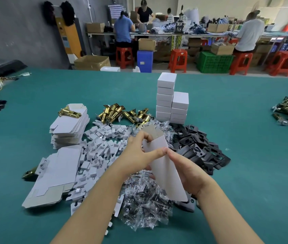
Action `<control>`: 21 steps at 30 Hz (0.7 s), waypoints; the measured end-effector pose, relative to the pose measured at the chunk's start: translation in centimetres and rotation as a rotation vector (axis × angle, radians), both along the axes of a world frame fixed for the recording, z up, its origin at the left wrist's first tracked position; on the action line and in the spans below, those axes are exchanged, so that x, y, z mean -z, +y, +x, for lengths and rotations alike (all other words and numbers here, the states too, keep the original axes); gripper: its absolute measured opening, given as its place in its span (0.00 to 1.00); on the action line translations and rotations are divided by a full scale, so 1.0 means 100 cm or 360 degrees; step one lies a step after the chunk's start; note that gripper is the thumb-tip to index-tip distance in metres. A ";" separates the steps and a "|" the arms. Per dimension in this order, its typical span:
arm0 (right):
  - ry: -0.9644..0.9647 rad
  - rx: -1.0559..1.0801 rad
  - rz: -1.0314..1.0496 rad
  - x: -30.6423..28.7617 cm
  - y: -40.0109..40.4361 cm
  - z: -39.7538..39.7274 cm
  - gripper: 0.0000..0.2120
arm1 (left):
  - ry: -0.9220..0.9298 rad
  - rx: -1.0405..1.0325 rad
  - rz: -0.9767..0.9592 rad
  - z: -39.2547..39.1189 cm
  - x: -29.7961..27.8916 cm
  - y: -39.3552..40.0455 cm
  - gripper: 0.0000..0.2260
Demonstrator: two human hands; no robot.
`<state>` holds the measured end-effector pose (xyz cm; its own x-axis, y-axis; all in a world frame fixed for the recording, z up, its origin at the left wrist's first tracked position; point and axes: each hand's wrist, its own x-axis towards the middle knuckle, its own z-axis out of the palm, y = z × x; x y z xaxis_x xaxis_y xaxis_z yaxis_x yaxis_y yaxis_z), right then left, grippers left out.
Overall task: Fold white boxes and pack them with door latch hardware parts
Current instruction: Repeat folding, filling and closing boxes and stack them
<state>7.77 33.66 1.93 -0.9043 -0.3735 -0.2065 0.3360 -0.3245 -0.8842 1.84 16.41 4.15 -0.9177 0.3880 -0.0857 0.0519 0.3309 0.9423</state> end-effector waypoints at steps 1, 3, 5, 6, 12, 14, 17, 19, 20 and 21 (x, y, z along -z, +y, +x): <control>0.0014 -0.0003 0.0019 -0.001 0.000 0.001 0.31 | -0.0019 0.0018 0.0022 0.000 0.000 0.000 0.20; 0.0029 -0.0002 0.0027 -0.002 0.002 0.002 0.33 | -0.0066 0.0081 0.0042 0.000 0.001 -0.002 0.22; 0.0000 -0.0004 0.0003 -0.004 0.004 0.004 0.41 | -0.0124 0.0133 0.0052 -0.002 0.000 -0.004 0.25; -0.0030 -0.0012 -0.0022 -0.005 0.005 0.006 0.44 | -0.0146 0.0150 0.0077 -0.003 0.000 -0.005 0.25; -0.0001 -0.0074 -0.0062 -0.009 0.011 0.008 0.45 | -0.0100 0.0184 0.0117 -0.001 -0.004 -0.005 0.22; 0.0046 -0.0074 -0.0039 -0.008 0.009 0.007 0.41 | -0.0096 0.0183 0.0106 -0.001 -0.004 -0.003 0.22; 0.0200 -0.0045 0.0107 -0.003 0.007 0.006 0.30 | -0.0097 0.0171 0.0113 0.000 -0.001 -0.001 0.23; 0.0239 -0.0028 0.0143 -0.003 0.007 0.007 0.30 | -0.0092 0.0198 0.0072 0.000 -0.002 -0.001 0.25; 0.0248 -0.0020 0.0153 -0.003 0.008 0.007 0.31 | -0.0082 0.0234 0.0037 0.000 -0.002 0.000 0.26; 0.0263 -0.0017 0.0161 -0.003 0.008 0.008 0.30 | -0.0076 0.0265 0.0006 0.000 -0.002 0.000 0.28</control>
